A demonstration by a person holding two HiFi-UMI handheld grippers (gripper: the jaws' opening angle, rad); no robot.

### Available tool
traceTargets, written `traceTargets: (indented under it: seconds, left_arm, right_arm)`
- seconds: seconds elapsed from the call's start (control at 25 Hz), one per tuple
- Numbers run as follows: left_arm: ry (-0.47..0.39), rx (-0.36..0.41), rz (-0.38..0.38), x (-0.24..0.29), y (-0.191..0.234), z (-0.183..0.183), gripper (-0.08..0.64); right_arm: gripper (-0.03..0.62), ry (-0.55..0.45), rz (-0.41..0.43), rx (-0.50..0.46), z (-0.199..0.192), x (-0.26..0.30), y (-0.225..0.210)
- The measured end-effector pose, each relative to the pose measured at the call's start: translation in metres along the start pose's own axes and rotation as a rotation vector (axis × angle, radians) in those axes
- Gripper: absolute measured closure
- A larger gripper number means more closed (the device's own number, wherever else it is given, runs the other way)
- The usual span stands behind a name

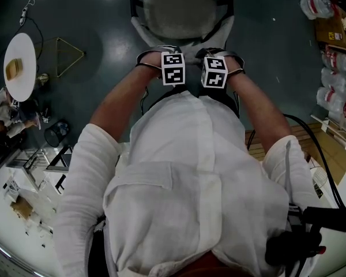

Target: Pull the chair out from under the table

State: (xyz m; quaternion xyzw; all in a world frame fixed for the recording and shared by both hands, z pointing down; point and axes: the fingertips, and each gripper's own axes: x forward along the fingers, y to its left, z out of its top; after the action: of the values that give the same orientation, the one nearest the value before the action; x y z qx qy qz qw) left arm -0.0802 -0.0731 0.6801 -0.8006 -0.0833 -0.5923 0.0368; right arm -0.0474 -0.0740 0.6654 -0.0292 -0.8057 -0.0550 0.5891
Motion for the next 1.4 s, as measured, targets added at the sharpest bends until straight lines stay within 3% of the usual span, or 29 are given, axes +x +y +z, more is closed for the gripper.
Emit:
traceTargets:
  seconds: [1.4]
  left_arm:
    - [0.003,-0.035,-0.099,0.003,-0.129,0.017,0.479]
  right_arm:
    - [0.529,-0.055,0.130,-0.012,0.025,-0.009,0.126]
